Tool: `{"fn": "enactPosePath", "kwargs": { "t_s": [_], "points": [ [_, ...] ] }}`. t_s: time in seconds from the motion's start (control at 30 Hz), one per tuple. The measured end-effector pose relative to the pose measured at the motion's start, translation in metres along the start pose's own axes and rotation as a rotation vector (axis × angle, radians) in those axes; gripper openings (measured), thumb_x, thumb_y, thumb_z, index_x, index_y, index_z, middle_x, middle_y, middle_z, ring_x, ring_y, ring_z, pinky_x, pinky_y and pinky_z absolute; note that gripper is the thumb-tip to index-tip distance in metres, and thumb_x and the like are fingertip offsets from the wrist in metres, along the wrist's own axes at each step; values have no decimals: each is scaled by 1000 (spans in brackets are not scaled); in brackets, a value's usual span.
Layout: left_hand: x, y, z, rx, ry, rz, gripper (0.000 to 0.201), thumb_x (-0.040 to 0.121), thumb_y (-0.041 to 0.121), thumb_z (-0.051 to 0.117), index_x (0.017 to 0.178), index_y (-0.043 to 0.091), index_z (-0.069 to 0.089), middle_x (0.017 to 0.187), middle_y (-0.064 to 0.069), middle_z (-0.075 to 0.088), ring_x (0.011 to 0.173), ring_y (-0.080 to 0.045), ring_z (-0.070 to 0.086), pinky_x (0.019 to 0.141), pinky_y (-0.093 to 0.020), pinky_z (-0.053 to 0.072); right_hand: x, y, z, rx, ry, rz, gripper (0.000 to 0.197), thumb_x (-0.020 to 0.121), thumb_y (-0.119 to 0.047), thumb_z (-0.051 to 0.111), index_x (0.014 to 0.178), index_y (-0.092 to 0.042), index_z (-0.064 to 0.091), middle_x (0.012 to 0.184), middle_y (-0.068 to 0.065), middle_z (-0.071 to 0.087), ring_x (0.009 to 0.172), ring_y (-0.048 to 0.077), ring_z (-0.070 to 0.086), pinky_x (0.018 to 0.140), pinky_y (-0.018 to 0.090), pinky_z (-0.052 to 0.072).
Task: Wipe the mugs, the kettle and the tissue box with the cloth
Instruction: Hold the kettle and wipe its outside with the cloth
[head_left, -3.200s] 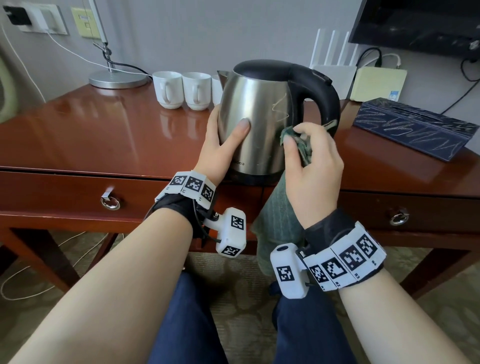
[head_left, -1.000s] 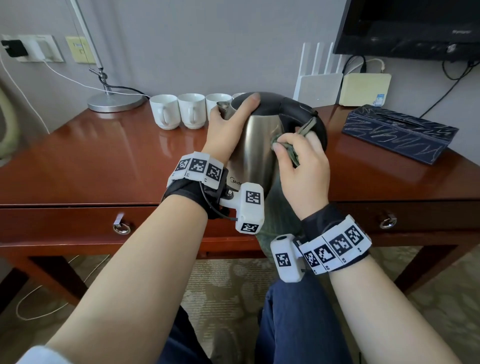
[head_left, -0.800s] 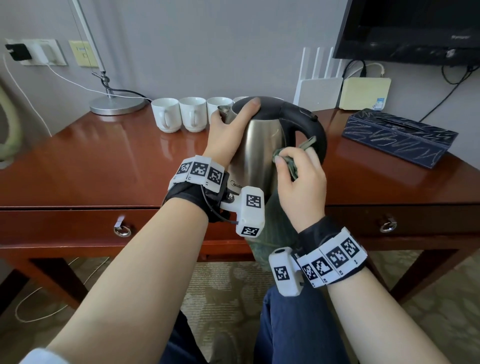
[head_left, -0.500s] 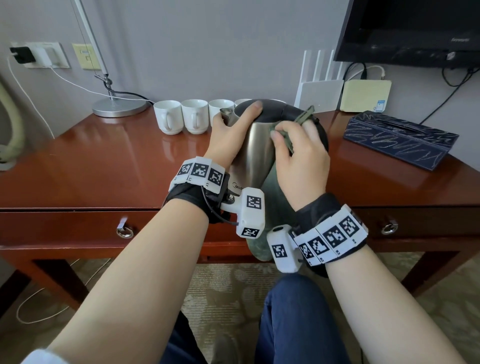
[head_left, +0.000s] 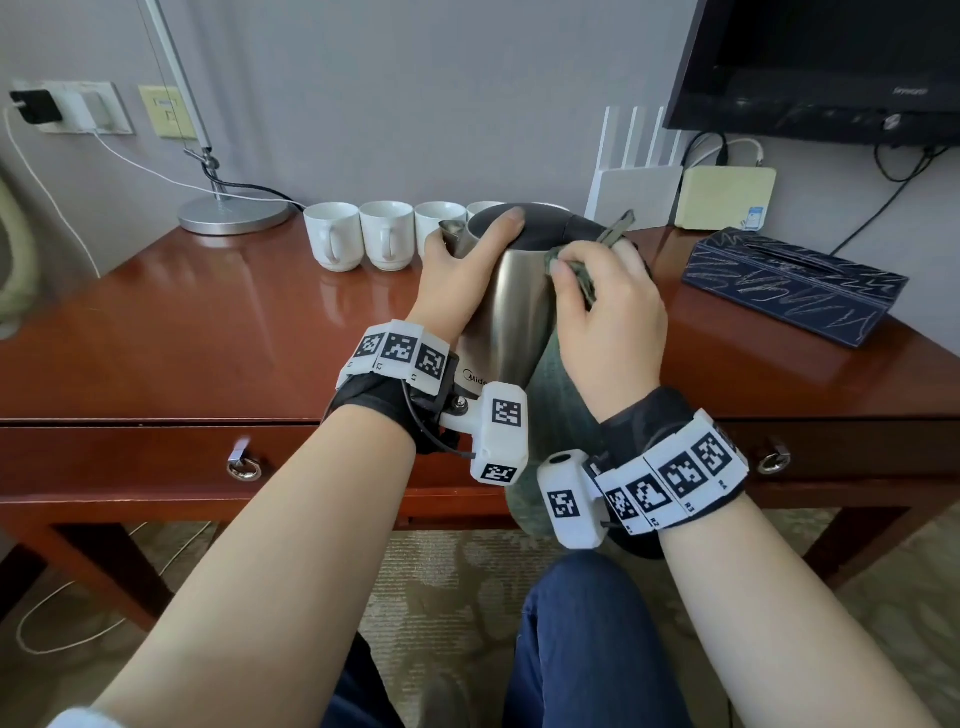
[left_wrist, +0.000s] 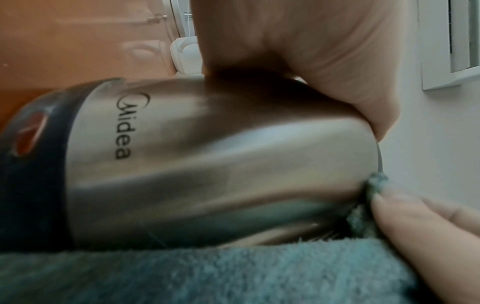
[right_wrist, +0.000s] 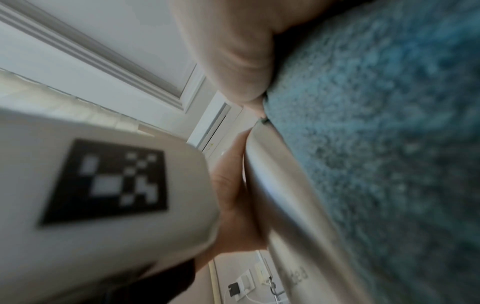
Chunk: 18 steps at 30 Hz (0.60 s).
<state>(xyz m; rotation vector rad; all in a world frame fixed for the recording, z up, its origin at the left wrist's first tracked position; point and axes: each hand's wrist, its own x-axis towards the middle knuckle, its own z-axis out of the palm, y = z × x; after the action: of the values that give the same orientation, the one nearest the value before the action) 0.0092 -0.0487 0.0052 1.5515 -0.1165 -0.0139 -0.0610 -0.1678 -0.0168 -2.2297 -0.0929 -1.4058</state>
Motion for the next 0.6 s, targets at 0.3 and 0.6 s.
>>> {"fn": "enactPosePath", "kwargs": {
  "t_s": [0.3, 0.6],
  "points": [
    [1, -1, 0, -5, 1, 0, 94, 78, 59, 72, 148, 13, 30, 137, 2, 51, 120, -15, 54, 106, -34, 42, -36, 6, 9, 43, -110, -181, 7, 91, -12, 62, 93, -8, 68, 87, 9, 57, 66, 23, 56, 48, 33, 49],
    [3, -6, 2, -19, 44, 14, 86, 74, 60, 73, 141, 18, 39, 130, 6, 55, 118, -12, 55, 108, -35, 42, -60, 37, -10, 36, -140, 85, 6, 92, -8, 59, 91, -9, 65, 92, 2, 57, 75, 16, 54, 61, 25, 38]
  ]
}}
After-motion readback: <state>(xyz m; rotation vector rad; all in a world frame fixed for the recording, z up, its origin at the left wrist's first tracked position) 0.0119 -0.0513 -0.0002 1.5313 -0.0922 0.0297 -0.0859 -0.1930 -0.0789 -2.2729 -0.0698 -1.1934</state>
